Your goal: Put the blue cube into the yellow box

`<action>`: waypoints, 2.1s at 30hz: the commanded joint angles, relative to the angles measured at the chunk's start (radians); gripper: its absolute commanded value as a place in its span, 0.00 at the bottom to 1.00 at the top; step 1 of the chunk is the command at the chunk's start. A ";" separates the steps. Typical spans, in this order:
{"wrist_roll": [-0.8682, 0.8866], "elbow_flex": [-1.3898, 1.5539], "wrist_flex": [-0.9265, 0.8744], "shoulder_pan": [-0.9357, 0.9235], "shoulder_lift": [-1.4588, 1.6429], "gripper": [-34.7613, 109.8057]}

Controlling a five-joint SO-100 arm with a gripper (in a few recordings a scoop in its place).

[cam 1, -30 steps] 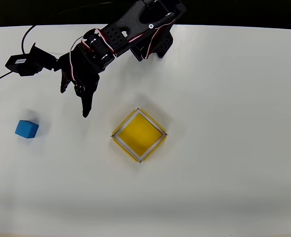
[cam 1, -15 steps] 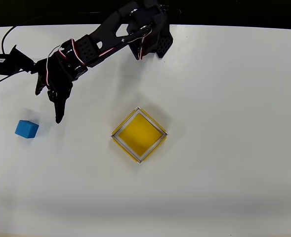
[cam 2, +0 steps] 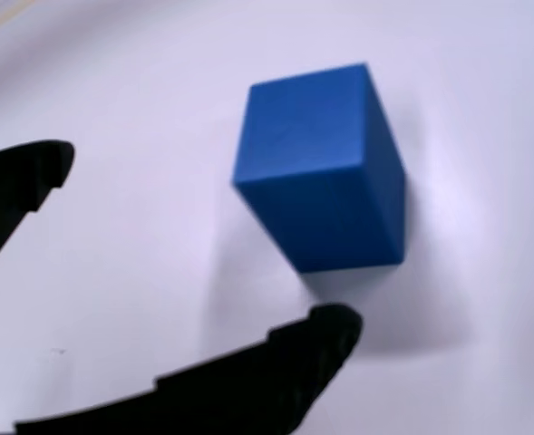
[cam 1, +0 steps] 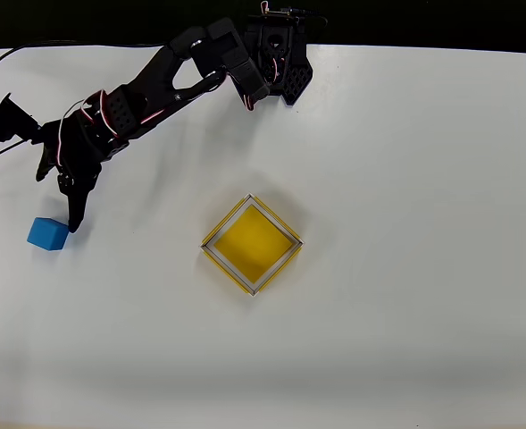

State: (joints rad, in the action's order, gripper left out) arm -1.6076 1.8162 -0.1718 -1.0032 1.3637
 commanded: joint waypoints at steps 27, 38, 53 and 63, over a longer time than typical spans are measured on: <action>0.054 -0.445 0.311 0.061 -0.336 0.62; 0.058 -0.511 0.371 0.080 -0.436 0.62; 0.046 -0.525 0.463 0.100 -0.518 0.61; 0.063 -0.543 0.474 0.107 -0.555 0.57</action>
State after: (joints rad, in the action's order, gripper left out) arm -1.5386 1.3883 0.2592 -0.9004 0.7317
